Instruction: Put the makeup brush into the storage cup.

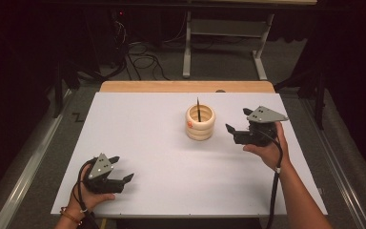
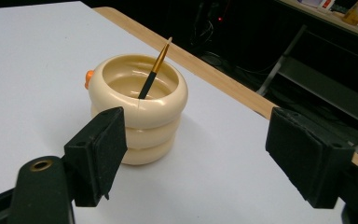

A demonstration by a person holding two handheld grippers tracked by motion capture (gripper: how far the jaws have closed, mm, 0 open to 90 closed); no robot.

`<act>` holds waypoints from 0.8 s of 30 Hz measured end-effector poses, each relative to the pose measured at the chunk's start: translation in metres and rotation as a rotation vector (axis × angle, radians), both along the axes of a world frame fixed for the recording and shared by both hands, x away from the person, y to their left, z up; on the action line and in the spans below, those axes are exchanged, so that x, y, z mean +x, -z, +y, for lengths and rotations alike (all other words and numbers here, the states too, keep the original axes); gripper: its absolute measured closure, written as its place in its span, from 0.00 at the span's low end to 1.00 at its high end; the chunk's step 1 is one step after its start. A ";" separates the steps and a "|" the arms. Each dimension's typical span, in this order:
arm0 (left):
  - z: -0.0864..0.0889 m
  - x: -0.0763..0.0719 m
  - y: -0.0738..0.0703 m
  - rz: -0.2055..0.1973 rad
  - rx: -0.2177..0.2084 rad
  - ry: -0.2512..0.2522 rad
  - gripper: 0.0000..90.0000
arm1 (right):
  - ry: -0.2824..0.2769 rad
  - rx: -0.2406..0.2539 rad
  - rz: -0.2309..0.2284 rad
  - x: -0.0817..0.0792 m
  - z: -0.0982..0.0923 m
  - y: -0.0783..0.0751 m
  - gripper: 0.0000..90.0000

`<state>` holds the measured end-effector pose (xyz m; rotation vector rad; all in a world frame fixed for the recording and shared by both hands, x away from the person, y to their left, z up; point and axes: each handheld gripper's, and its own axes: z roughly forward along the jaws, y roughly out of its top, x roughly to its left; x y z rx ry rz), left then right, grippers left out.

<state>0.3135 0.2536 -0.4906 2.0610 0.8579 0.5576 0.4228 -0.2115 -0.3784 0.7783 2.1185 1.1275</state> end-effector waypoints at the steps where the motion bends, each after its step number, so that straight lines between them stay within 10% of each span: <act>1: 0.000 0.000 0.000 -0.002 0.001 0.000 0.23 | 0.000 -0.005 -0.003 -0.001 -0.001 0.000 0.24; 24: -0.001 0.000 0.000 -0.002 0.007 -0.002 0.23 | -0.004 -0.022 -0.004 -0.015 -0.017 0.010 0.24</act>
